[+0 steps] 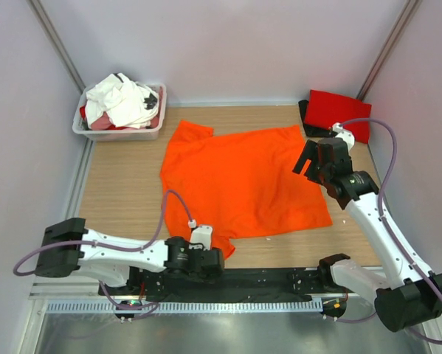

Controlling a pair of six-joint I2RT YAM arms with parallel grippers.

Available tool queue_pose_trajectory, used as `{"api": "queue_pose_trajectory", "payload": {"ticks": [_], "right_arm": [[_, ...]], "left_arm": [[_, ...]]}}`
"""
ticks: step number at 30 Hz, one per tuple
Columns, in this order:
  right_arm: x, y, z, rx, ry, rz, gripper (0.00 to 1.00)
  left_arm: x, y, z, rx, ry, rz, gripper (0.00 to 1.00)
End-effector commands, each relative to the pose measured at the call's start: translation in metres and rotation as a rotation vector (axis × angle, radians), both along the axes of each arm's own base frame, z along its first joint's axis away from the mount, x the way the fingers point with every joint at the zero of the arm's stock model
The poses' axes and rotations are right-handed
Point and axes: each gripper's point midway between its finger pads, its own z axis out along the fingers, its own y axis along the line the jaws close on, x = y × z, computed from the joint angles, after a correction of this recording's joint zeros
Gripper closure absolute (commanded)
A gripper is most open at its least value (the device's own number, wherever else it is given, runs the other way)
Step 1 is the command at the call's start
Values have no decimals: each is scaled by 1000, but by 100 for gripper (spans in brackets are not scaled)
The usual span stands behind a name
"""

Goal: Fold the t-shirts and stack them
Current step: Fold the tshirt

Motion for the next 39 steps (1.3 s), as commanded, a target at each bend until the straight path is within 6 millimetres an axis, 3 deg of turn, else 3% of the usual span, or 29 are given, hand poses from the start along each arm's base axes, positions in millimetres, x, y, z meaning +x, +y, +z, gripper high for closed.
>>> {"api": "queue_pose_trajectory", "payload": {"ticks": [1, 7, 15, 18, 22, 25, 28, 29, 32, 34, 37, 39], "right_arm": [[-13, 4, 9, 52, -26, 7, 13], [-27, 2, 0, 50, -4, 20, 13], [-31, 4, -17, 57, 28, 28, 14], [-31, 5, -21, 65, 37, 31, 14], [-33, 4, -27, 59, 54, 24, 14], [-40, 2, -45, 67, 106, -10, 14], [-52, 10, -78, 121, 203, -15, 13], [-62, 7, -95, 135, 252, -69, 13], [-82, -8, -119, 115, 316, -185, 13], [-91, -22, -125, 111, 307, -288, 13], [-94, -27, -114, 220, 207, -398, 13], [-100, -30, -122, 281, 187, -463, 14]], "left_arm": [[8, -27, 0, -21, -49, 36, 30], [9, -29, -22, 94, -51, 25, 40], [14, -14, -22, 157, -81, 42, 56], [15, -10, -20, 157, -90, 41, 66], [23, 1, -7, 202, -136, 33, 88], [32, 12, 6, 231, -189, 36, 100], [42, 22, 16, 219, -223, 49, 100], [44, 28, 14, 222, -223, 56, 100], [55, 33, 21, 166, -223, 76, 100], [64, 37, 27, 127, -232, 84, 100], [73, 41, 34, 88, -237, 81, 100], [78, 46, 36, 92, -242, 81, 100]]}}
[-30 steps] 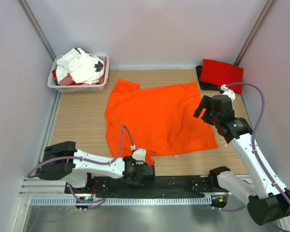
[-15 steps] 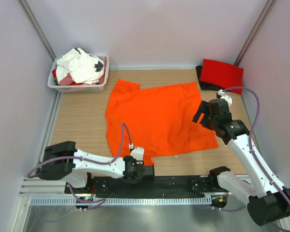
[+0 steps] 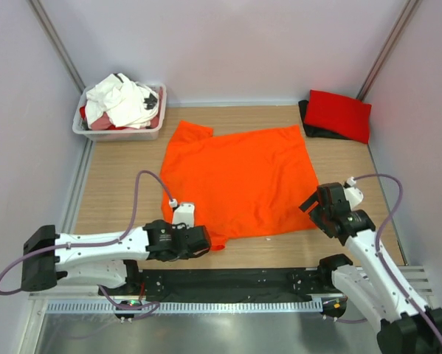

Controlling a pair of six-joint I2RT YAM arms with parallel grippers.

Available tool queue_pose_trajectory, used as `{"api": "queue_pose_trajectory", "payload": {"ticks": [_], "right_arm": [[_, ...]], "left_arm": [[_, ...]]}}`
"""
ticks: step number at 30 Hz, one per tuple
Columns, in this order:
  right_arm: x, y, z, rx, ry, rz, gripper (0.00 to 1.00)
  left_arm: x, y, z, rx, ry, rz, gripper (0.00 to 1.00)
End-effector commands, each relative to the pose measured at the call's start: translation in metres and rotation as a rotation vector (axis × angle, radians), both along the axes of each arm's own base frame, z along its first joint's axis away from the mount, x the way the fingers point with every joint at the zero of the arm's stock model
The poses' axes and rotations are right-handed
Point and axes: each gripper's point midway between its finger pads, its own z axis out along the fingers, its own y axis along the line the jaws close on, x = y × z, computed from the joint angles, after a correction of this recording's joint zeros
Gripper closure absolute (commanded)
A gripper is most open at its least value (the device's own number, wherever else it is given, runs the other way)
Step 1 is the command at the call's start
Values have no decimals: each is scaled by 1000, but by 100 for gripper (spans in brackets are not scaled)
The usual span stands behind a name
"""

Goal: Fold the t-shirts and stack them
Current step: Fold the tshirt

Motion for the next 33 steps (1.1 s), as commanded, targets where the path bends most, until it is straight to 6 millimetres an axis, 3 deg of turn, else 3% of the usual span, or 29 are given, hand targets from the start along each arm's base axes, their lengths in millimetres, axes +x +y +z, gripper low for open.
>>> {"api": "queue_pose_trajectory", "payload": {"ticks": [1, 4, 8, 13, 17, 24, 33], "right_arm": [[1, -15, 5, 78, -93, -231, 14], [-18, -29, -21, 52, 11, -314, 16], [-27, -41, -22, 19, 5, -381, 21], [-24, -47, -26, 12, -32, -436, 30], [-20, -51, -39, -12, -12, -446, 44], [-11, -53, -59, -13, 13, -447, 47], [-1, -53, -67, 13, 25, -432, 49]], "left_arm": [[19, 12, 8, 9, -61, -12, 100], [27, 15, 9, -18, -57, -6, 100], [34, 10, 10, -47, -56, -21, 100], [34, 2, 4, -55, -34, -41, 100], [34, 1, 2, -57, -24, -45, 100], [35, 7, 3, -66, -24, -30, 100], [33, 19, 3, -61, -26, -20, 100]]}}
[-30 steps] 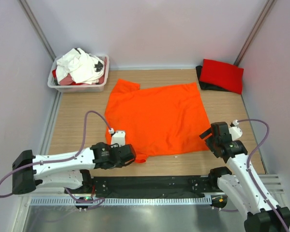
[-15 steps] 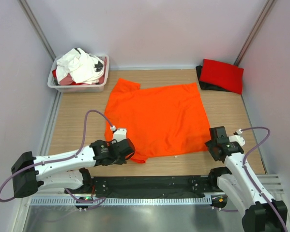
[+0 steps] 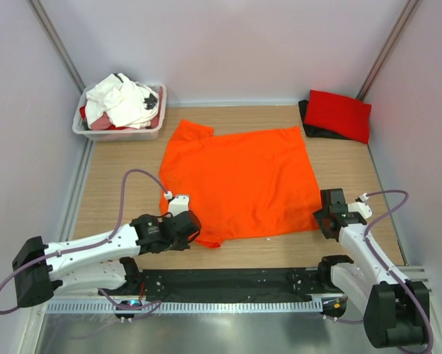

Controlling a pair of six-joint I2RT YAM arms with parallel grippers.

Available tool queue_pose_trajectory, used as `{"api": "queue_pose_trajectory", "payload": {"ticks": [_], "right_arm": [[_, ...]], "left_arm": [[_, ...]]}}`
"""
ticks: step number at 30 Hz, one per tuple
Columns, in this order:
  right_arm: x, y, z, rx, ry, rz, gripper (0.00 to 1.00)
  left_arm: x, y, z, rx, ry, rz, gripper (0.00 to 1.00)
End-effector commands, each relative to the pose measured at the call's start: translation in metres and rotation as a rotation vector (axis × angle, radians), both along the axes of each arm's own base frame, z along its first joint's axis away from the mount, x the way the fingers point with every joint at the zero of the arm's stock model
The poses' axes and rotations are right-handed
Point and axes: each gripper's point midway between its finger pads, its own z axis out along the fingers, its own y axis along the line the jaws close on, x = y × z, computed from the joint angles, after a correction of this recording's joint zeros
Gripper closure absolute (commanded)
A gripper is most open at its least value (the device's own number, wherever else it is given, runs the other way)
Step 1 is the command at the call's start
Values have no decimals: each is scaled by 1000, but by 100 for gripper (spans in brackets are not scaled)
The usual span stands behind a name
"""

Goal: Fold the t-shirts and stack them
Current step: Fold the tshirt

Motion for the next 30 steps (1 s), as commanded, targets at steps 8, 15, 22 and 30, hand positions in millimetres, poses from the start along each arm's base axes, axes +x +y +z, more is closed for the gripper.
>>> {"api": "queue_pose_trajectory", "payload": {"ticks": [8, 15, 22, 30], "right_arm": [[10, 4, 6, 21, -106, 46, 89], [-2, 5, 18, 18, -70, 76, 99], [-4, 20, 53, 78, -156, 137, 99], [27, 35, 82, 113, -213, 236, 99]], "left_arm": [[1, 4, 5, -15, -12, 9, 100], [-4, 1, 23, -35, 11, 1, 100], [-13, -1, 47, -55, 54, -24, 100], [9, -6, 80, 102, 13, -160, 98]]}}
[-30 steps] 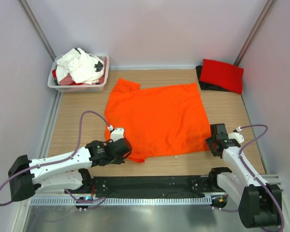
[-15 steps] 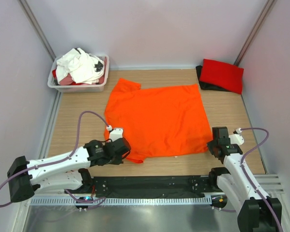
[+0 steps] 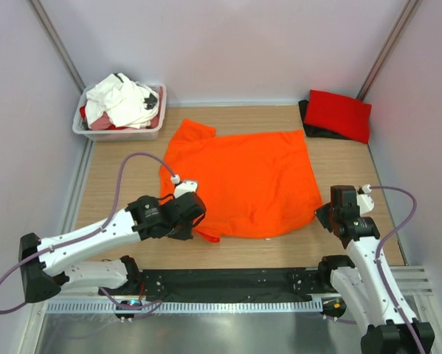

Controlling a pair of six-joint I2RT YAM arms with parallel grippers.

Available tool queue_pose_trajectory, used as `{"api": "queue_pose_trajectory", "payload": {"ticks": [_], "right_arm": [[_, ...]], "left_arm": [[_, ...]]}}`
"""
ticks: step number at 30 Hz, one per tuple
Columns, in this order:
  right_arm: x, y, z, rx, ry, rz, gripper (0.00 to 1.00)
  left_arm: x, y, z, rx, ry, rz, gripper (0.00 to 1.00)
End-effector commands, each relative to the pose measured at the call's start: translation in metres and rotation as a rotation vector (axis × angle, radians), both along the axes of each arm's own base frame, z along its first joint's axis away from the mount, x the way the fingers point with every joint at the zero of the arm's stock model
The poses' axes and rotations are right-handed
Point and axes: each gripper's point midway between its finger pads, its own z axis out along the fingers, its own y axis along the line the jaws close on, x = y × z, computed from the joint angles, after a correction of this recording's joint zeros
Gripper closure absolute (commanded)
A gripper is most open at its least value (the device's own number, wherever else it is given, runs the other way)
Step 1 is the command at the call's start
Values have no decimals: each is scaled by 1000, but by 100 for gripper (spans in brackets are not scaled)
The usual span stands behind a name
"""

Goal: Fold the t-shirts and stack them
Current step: Fold the tshirt

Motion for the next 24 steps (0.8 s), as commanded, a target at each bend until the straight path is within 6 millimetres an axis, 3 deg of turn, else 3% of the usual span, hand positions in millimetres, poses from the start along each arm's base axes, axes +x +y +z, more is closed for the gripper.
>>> {"api": "queue_pose_trajectory", "payload": {"ticks": [1, 3, 15, 17, 24], "right_arm": [[28, 5, 31, -7, -66, 62, 99], [42, 9, 37, -14, -72, 100, 99], [105, 13, 55, -51, -93, 168, 99], [112, 12, 49, -60, -68, 174, 99], [142, 10, 57, -92, -75, 187, 99]], "left_arm": [[17, 4, 21, 106, -41, -85, 98], [28, 8, 22, 180, -41, -112, 98], [104, 16, 54, 243, -56, -131, 99], [115, 23, 53, 267, -38, -129, 100], [149, 23, 53, 235, -11, -111, 100]]}}
